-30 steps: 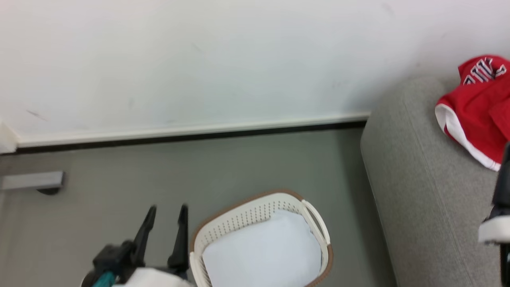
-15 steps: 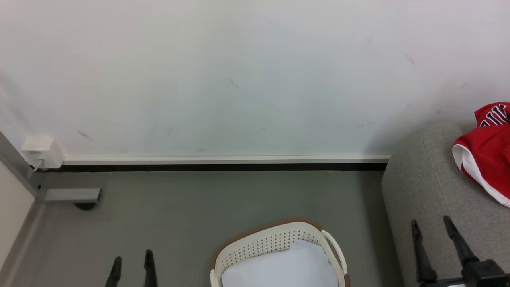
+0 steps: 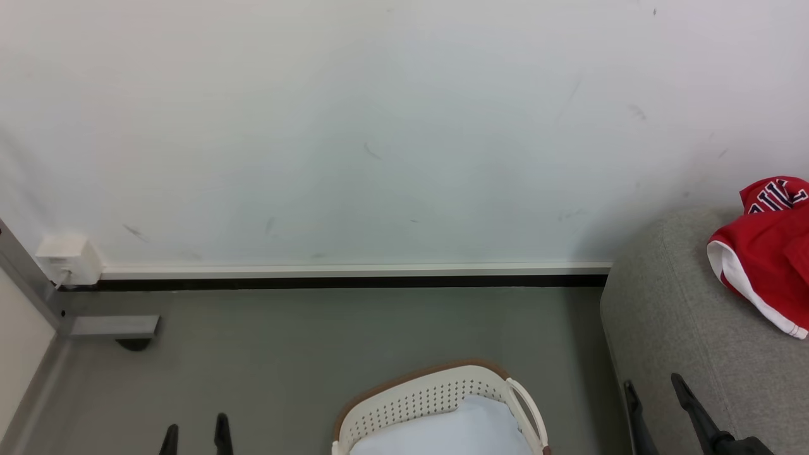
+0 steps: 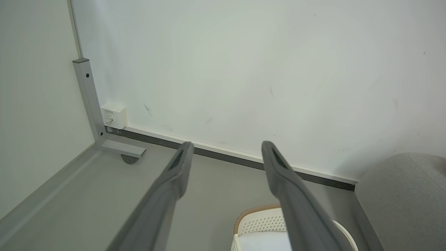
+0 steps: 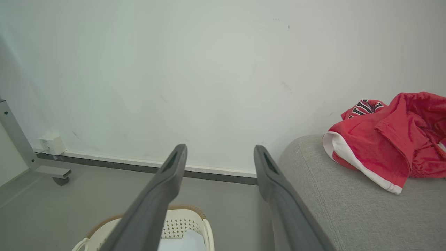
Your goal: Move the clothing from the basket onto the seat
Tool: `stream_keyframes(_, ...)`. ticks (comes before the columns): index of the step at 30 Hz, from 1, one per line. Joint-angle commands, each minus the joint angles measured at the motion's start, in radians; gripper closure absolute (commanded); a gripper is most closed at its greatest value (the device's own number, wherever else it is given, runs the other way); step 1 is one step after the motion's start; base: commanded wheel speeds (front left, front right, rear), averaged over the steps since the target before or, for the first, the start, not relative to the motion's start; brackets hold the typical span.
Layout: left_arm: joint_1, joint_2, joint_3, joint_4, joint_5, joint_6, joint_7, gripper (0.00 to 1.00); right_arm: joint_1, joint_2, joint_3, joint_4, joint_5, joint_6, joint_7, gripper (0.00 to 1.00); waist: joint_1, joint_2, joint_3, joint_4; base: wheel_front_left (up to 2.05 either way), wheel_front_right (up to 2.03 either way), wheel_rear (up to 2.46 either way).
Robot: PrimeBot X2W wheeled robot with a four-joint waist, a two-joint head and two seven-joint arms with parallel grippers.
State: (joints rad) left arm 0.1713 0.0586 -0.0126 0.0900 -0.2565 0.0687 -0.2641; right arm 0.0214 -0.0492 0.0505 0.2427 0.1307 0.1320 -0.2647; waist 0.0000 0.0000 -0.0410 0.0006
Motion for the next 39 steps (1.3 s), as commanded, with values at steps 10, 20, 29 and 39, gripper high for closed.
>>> stream_keyframes(10, 0.022, -0.005, 0.024, 0.023, 0.052, -0.100, 0.000, 0.00, 0.014, -0.003, 0.018, 0.025, 0.022, -0.003, 0.001, 0.00, 0.0000, 0.0000, -0.013, -0.004, 0.00, 0.00, 0.00)
stream_keyframes(20, 0.020, -0.007, 0.024, 0.030, 0.049, -0.138, 0.000, 0.00, 0.012, -0.003, 0.025, 0.041, 0.025, -0.003, 0.001, 0.00, 0.0000, 0.0000, -0.013, -0.012, 0.00, 0.00, 0.00)
stream_keyframes(29, 0.018, -0.015, 0.010, 0.069, 0.050, -0.140, 0.001, 1.00, 0.012, 0.003, 0.029, 0.073, 0.022, 0.000, 0.000, 1.00, 0.0000, 0.0000, -0.013, -0.013, 0.00, 0.00, 0.00)
stream_keyframes(39, -0.018, -0.016, 0.024, 0.091, -0.117, -0.147, 0.048, 1.00, 0.000, -0.001, 0.014, 0.072, 0.202, 0.000, 0.040, 1.00, 0.0000, 0.0000, -0.009, -0.012, 0.00, 0.00, 0.00)
